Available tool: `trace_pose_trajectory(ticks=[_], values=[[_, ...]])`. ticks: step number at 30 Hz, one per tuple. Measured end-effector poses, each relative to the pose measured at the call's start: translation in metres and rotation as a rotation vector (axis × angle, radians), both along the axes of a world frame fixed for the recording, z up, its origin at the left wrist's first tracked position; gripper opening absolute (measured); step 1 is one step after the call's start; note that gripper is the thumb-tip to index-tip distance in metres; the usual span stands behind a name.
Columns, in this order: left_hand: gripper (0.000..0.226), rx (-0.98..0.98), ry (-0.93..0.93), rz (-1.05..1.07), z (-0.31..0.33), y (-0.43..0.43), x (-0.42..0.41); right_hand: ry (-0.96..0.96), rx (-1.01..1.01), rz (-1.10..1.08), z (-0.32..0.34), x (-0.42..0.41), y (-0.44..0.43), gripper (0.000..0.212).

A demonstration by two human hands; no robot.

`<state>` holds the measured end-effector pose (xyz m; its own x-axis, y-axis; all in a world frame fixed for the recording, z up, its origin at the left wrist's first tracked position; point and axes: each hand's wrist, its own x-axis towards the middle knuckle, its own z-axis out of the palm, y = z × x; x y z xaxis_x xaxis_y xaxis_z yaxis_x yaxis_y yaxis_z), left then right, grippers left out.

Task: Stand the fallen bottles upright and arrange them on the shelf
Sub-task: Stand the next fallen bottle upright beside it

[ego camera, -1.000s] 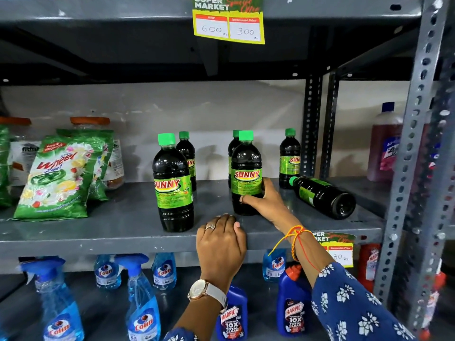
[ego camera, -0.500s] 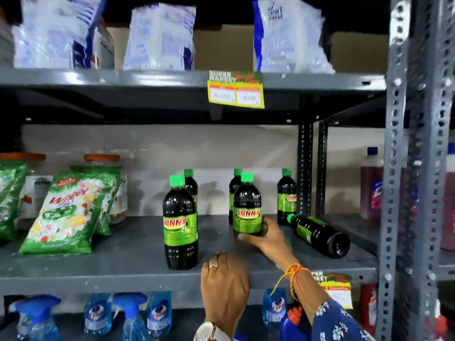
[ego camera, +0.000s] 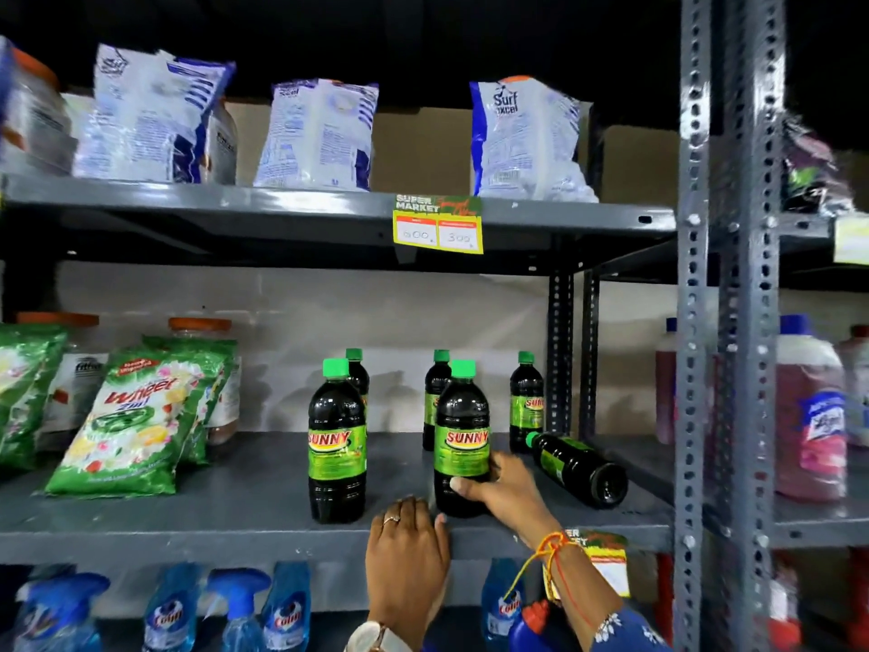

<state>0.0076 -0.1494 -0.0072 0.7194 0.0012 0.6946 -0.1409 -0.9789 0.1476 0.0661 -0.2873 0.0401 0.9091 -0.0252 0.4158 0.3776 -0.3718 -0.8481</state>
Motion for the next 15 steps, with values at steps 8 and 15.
trace_pose_trajectory(ticks=[8, 15], values=[[0.045, -0.016, 0.008, -0.049, -0.002, -0.002, -0.002, 0.015, -0.023, -0.011, -0.002, -0.012, -0.003, 0.043], [0.041, -0.016, -0.059, -0.023, -0.001, -0.004, -0.003, 0.038, -0.016, 0.046, -0.001, -0.020, -0.007, 0.040]])
